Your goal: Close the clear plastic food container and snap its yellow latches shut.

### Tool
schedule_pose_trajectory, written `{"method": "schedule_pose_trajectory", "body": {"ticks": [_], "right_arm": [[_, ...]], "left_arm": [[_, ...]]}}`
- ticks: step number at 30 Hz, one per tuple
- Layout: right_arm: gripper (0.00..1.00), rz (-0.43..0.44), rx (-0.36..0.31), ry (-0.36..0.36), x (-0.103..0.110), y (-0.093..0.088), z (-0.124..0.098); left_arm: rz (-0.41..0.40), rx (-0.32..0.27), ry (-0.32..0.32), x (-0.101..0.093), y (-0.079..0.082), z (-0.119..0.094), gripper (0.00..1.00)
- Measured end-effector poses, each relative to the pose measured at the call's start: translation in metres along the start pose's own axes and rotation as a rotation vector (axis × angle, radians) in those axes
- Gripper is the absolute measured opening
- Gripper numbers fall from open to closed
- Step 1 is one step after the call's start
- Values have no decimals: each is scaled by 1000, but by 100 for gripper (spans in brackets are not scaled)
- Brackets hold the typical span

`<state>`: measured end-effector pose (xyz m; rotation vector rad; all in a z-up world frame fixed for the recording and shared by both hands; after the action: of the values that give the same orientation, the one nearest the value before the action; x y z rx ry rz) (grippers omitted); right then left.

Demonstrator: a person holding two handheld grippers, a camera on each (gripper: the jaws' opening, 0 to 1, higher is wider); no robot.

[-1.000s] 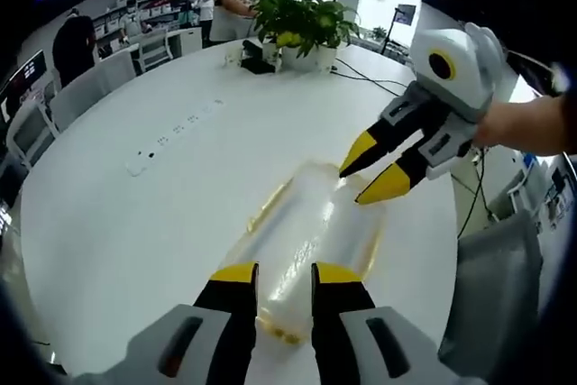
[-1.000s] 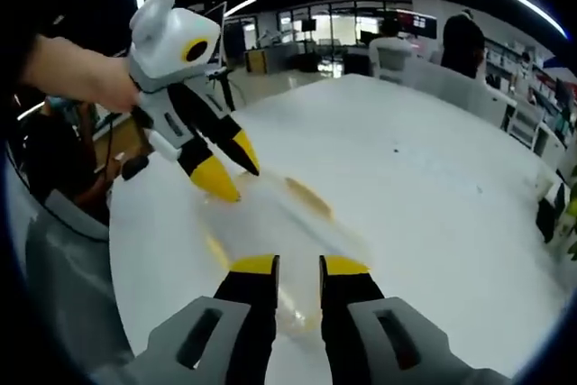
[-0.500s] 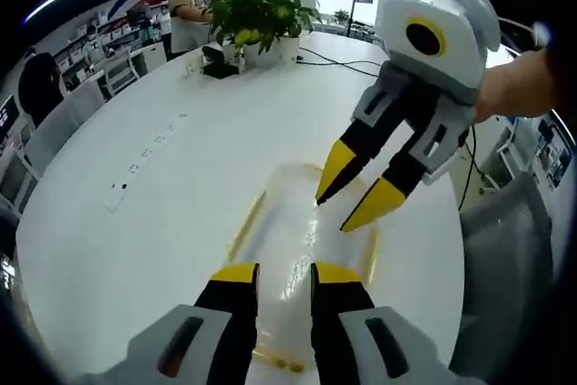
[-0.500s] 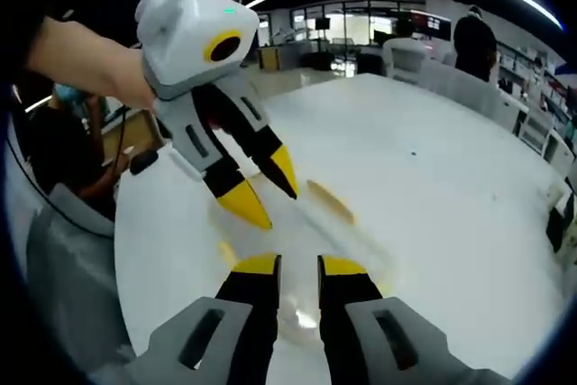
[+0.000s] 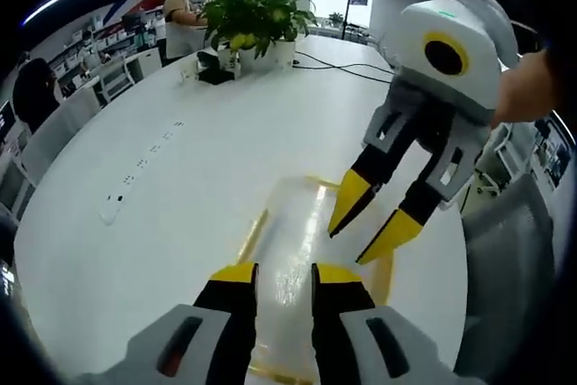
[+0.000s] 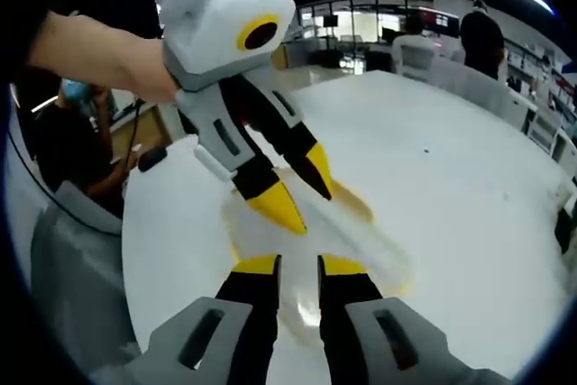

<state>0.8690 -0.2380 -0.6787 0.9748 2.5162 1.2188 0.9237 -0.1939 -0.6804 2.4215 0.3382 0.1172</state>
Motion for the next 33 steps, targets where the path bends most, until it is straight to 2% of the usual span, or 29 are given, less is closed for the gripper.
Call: {"method": "schedule_pose_trajectory", "body": {"ticks": [13,28,33], "right_arm": [[16,-66,6,56,18,-8,-1],[19,-84,6,75,22,-15,-5],[23,-172,4,75,29,-17,-4]], "left_arm": [[6,-9,0,-1,8,3,17],[4,1,14,7,10,4,18],[2,6,12,9,11,5,19]]}}
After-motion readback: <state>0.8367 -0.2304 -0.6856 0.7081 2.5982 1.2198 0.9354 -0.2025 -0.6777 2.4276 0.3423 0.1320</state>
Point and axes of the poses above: the point that each gripper's makers call its tool centre point, and the gripper's own axes: z roughly forward along the fingers, x roughly to its left, y roughly out of its top, the point moved 3 cm from there along -z, roughly backward along the fingers, and after that the axes turned 1 degree about x, right-handed, at the moved point
